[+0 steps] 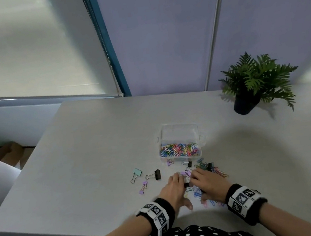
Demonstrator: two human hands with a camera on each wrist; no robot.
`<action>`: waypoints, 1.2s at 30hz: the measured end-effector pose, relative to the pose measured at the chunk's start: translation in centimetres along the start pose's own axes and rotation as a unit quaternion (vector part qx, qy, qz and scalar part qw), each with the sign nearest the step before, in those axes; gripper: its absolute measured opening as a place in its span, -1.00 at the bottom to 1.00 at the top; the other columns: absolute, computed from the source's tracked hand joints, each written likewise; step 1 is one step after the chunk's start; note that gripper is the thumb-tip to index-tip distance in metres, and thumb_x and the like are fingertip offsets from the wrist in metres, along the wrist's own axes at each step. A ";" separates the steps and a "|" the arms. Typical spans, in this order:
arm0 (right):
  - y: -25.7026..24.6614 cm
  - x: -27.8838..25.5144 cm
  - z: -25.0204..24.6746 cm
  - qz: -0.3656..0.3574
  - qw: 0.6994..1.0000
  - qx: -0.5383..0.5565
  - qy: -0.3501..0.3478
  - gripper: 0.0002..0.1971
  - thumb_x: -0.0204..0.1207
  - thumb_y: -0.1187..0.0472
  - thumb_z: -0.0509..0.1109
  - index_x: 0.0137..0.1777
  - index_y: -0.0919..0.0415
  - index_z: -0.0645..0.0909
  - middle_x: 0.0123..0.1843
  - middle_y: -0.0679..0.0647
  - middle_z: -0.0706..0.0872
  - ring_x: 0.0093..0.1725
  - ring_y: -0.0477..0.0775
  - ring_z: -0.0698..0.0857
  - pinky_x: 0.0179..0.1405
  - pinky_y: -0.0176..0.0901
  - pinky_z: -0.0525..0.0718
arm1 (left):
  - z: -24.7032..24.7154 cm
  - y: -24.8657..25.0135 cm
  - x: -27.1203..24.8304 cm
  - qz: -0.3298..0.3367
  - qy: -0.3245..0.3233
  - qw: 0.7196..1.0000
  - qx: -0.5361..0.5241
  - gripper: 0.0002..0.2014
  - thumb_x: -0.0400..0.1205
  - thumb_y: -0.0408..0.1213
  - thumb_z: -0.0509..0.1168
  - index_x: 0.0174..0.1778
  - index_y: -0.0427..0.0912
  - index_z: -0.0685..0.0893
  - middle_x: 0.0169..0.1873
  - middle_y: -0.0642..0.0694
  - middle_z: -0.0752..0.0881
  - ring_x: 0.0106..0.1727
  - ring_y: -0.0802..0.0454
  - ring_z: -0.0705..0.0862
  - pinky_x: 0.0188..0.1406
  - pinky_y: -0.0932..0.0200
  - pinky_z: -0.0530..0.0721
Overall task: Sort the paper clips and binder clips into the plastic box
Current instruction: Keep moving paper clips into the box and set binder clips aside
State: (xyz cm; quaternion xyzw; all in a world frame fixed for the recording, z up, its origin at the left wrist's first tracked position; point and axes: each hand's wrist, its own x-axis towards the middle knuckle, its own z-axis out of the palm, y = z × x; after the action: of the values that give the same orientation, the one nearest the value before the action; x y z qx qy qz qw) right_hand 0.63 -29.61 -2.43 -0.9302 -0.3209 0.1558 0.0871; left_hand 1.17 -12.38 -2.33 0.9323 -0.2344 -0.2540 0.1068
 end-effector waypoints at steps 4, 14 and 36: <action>-0.2 0.4 0.6 0.001 0.999 -0.016 0.049 -0.50 -0.11 0.11 0.70 -0.25 0.08 0.49 -0.21 -0.05 0.60 -0.20 -0.03 0.56 -0.41 -0.28 0.61 | -0.1 0.7 -0.2 -0.024 0.020 0.999 -0.040 -0.30 0.43 -0.19 0.47 0.37 -0.38 0.29 0.30 -0.27 0.41 0.32 -0.19 0.45 0.31 -0.07 0.55; -0.7 0.3 0.7 -0.013 0.993 -0.098 0.060 -0.59 -0.23 -0.09 0.70 -0.47 -0.05 0.56 -0.39 -0.18 0.61 -0.29 -0.12 0.61 -0.29 -0.35 0.65 | -0.3 0.7 -0.4 0.009 0.032 0.999 -0.033 -0.90 0.52 -0.54 0.24 -0.10 -0.31 0.58 0.02 -0.22 0.64 0.00 -0.21 0.68 0.06 -0.07 0.67; 0.4 -0.1 -0.9 0.140 0.905 0.381 0.128 -0.72 0.37 0.35 0.48 -0.36 0.00 0.49 -0.36 -0.12 0.60 -0.40 -0.33 0.56 -0.31 -0.47 0.52 | -0.9 -1.5 0.8 0.093 -0.045 0.992 -0.067 -0.91 0.48 -0.54 0.29 -0.20 -0.29 0.63 -0.22 -0.11 0.59 -0.20 -0.03 0.59 -0.03 0.10 0.66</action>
State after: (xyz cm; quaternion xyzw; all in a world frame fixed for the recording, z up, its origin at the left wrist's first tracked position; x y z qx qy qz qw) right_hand 1.12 -29.99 -1.65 -0.8731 -0.0900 0.1562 0.4529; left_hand 2.82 -11.37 -2.36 0.8849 -0.3067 -0.3000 0.1815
